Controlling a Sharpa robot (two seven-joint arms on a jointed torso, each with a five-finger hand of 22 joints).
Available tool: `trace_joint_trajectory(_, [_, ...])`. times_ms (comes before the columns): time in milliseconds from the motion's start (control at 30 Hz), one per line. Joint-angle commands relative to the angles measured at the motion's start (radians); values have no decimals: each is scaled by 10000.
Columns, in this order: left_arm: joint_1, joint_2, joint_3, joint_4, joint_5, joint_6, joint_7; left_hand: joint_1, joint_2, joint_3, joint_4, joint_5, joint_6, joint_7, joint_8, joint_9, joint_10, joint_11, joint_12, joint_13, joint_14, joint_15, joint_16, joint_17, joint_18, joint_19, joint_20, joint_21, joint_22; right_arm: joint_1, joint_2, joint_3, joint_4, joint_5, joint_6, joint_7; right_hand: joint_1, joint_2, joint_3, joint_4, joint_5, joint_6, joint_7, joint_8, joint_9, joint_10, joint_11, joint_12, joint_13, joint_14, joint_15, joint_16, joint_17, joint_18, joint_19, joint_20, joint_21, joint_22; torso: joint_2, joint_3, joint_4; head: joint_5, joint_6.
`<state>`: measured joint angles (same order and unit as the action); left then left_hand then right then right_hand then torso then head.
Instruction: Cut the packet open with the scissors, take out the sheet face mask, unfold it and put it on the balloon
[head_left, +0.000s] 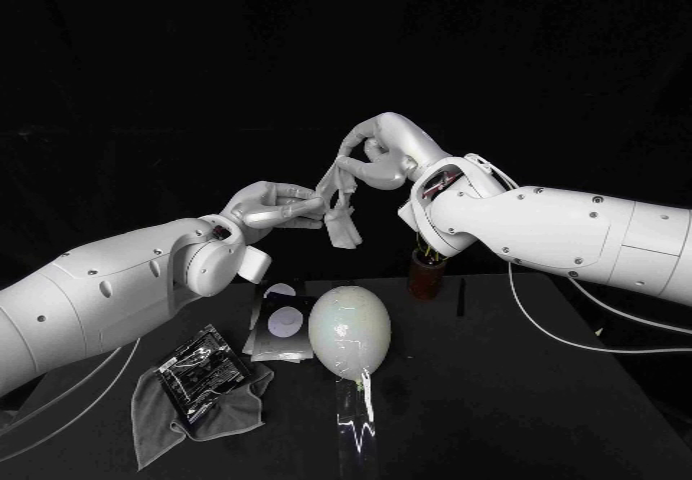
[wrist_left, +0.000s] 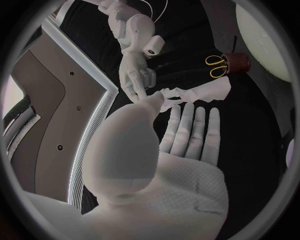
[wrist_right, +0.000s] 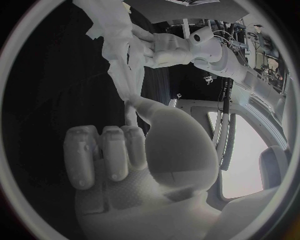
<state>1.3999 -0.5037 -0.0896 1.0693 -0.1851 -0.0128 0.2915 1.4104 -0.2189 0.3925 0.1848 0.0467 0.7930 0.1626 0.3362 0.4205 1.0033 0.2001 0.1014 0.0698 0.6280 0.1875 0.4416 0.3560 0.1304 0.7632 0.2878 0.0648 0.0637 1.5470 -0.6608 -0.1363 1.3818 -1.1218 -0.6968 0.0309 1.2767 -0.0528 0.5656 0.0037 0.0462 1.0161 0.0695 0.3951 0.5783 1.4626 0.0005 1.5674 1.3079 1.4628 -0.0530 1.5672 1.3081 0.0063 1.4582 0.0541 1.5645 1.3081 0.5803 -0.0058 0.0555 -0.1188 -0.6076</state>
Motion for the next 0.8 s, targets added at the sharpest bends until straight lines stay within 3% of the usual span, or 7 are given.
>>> trace_joint_trajectory(33, [-33, 29, 11, -7, -646, -439, 25, 159, -80, -187, -66, 19, -45, 2, -115, -102, -328, 103, -87, -21, -391, 94, 232, 105, -212, -225, 23, -22, 11, 11, 16, 9, 31, -36, -120, -24, 89, -8, 44, 11, 24, 79, -1, 42, 44, 1082, -38, 34, 2629, 1080, -63, 36, 2627, -63, 1126, -25, 63, 2627, 1, -1, -2, -5, -22])
trace_joint_trajectory(100, [-69, 37, 11, -20, -844, -595, -38, 255, -68, -357, -132, 19, -69, -92, -195, -198, -512, 137, 3, 3, -644, 124, 607, 268, -260, -365, 21, -8, 20, 10, 15, 9, 44, -36, -134, -28, 101, -12, 51, 6, 24, 83, -1, 47, 47, 1082, -39, 34, 2629, 1080, -64, 36, 2627, -63, 1126, -25, 63, 2627, 2, -4, -5, -5, -24])
trace_joint_trajectory(167, [-106, 54, 11, -48, -993, -768, -86, 370, -35, -486, -210, 18, -154, 91, -289, -282, -671, 158, 100, 16, -915, 151, 902, 391, -307, -638, 21, -22, 6, 10, 12, 9, 56, -37, -144, -30, 101, -12, 51, 6, 24, 83, -1, 47, 47, 1082, -39, 34, 2629, 1080, -64, 36, 2627, -63, 1126, -25, 63, 2627, 3, 0, -6, -6, -25])
trace_joint_trajectory(300, [-185, 113, 11, -148, -1161, -1094, -168, 462, 42, -658, -271, 17, -228, 51, -365, -367, -924, 173, 235, 27, -1260, 189, 1292, 539, -321, -788, 17, -18, 6, 10, 3, 10, 85, -37, -162, -31, 101, -12, 51, 6, 24, 83, -1, 47, 47, 1082, -39, 34, 2629, 1080, -64, 36, 2627, -63, 1126, -25, 63, 2627, 4, -1, -6, -3, -20])
trace_joint_trajectory(433, [-240, 185, 11, -266, -1228, -1327, -214, 687, 218, -746, -406, 17, -463, 271, -510, -486, -1086, 106, 496, 63, -1523, 153, 1766, 677, -324, -745, 17, 5, 21, 10, -17, 10, 122, -38, -176, -33, 101, -12, 51, 6, 24, 83, -1, 47, 47, 1082, -39, 34, 2629, 1080, -64, 36, 2627, -63, 1126, -25, 63, 2627, 5, -3, -11, 3, -14])
trace_joint_trajectory(600, [-273, 243, 11, -369, -1195, -1543, -218, 848, 367, -728, -508, 17, -567, 247, -562, -546, -1112, 81, 702, 87, -1566, 129, 2030, 709, -316, -768, 18, 2, 19, 11, -48, 10, 183, -38, -178, -37, 101, -12, 51, 6, 24, 83, -1, 47, 47, 1082, -39, 34, 2629, 1080, -64, 36, 2627, -63, 1126, -25, 63, 2627, 0, 0, -8, 27, -29])
trace_joint_trajectory(800, [-286, 302, 11, -432, -1084, -1407, -216, 772, 367, -830, -498, 15, -740, 174, -650, -615, -1195, 88, 790, 73, -1679, 154, 2008, 611, -356, -1181, 25, -61, -29, 11, -72, 10, 274, -38, -164, -44, 101, -12, 51, 6, 24, 83, -1, 47, 47, 1082, -39, 34, 2629, 1080, -64, 36, 2627, -63, 1126, -25, 63, 2627, 3, -3, -13, 54, -19])
